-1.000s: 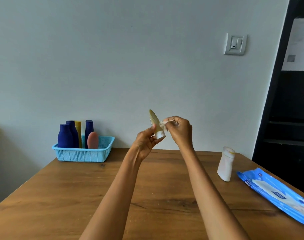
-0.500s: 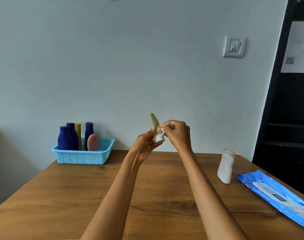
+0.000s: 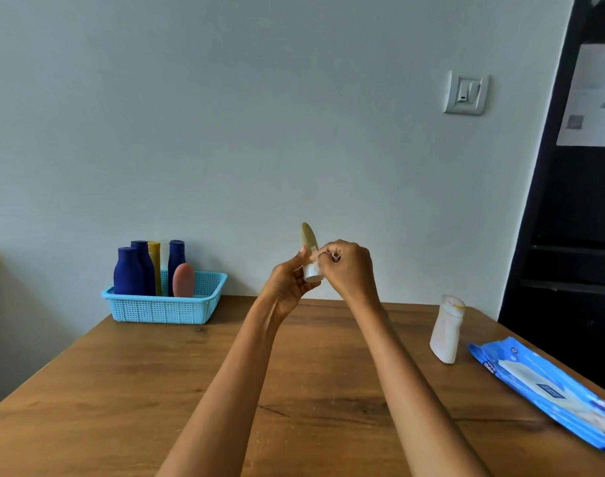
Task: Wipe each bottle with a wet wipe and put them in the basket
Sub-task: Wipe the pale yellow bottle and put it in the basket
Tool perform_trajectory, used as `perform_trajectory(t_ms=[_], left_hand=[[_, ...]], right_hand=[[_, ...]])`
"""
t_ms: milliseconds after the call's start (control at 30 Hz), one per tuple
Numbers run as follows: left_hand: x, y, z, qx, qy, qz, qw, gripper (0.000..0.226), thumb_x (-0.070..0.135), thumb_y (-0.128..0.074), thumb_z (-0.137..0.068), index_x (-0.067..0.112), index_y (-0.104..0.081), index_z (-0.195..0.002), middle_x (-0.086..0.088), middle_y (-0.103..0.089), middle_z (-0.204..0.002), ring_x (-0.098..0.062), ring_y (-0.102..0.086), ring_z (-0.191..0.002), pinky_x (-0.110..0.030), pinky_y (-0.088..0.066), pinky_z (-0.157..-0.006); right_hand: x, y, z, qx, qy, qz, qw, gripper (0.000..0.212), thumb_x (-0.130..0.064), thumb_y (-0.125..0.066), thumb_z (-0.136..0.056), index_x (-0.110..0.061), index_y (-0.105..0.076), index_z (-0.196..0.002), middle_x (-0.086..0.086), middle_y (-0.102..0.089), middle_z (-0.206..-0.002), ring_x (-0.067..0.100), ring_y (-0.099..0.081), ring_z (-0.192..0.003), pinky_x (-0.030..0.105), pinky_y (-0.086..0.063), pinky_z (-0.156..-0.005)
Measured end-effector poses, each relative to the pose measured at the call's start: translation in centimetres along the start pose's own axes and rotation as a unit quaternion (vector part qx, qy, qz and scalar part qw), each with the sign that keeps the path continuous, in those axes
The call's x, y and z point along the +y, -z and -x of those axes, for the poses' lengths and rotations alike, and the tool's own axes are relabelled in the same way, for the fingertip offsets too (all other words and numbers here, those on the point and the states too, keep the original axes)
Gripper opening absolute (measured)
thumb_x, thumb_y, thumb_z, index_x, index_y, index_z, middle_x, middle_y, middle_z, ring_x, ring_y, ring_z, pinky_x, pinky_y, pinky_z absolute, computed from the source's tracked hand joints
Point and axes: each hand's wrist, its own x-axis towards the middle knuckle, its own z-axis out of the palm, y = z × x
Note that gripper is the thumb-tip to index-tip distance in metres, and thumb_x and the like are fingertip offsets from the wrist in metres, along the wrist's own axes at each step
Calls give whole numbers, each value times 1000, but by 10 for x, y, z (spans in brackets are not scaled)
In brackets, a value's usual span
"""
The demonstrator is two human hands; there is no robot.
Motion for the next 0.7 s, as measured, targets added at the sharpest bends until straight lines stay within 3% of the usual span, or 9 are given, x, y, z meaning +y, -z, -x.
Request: perform_trajectory(t_ms=[100, 200, 300, 433, 533, 633, 700], left_hand=[[1, 1, 1, 4, 9, 11, 1000, 26, 30, -53, -94, 6, -62, -98, -10, -65, -84, -19, -61, -75, -28, -54, -71], [2, 3, 4, -5, 28, 49, 998, 27, 28, -54, -93, 3, -60, -103, -14, -63, -91, -22, -60, -79, -33, -53, -74], [4, 3, 5, -23, 33, 105, 994, 27, 24, -53, -94, 0, -58, -106, -16, -62, -93, -23, -61, -85, -38, -55, -77], [12, 5, 5, -36, 9, 172, 984, 24, 21, -53, -93, 0, -61, -102, -13, -68, -88, -25, -65, -83, -37, -52, -86], [12, 9, 6, -29, 6, 199, 980, 24, 21, -50, -96, 1, -60, -105, -11, -70, -84, -21, -70, -76, -31, -57, -73], [11, 7, 9, -25, 20, 238, 971, 26, 21, -50, -96, 0, -60, -107, -11, -70, -84, -21, -70, -74, -30, -58, -70], [13, 5, 8, -29, 21, 261, 965, 31, 22, -54, -92, 0, -58, -113, -13, -67, -94, -23, -68, -82, -33, -58, -74]], right_hand=[[-2, 2, -2, 27, -28, -40, 998, 22, -11, -52, -88, -8, -74, -90, 1, -73, -93, 6, -61, -69, 5, -40, -53], [-11, 2, -22, 21, -42, -75, 996, 25, -18, -51, -92, -11, -68, -109, 2, -68, -113, 14, -62, -101, 14, -45, -76], [-22, -2, -45, -25, -36, -44, 998, 31, -17, -44, -97, -12, -60, -124, 5, -62, -125, 19, -57, -115, 21, -41, -90], [-31, -11, -38, -83, 63, 47, 993, 32, -6, -45, -94, -14, -66, -117, 5, -64, -119, 20, -56, -110, 24, -41, -88], [-30, -10, -21, -106, 132, 84, 982, 30, -6, -50, -92, -14, -67, -116, 4, -64, -119, 17, -55, -112, 23, -41, -90], [-30, -7, -13, -99, 147, 84, 981, 28, -9, -53, -93, -13, -68, -116, 3, -63, -120, 16, -55, -114, 25, -44, -92], [-34, -7, -16, -94, 154, 93, 979, 26, -11, -53, -93, -13, -68, -115, 4, -62, -118, 18, -57, -111, 26, -47, -90]])
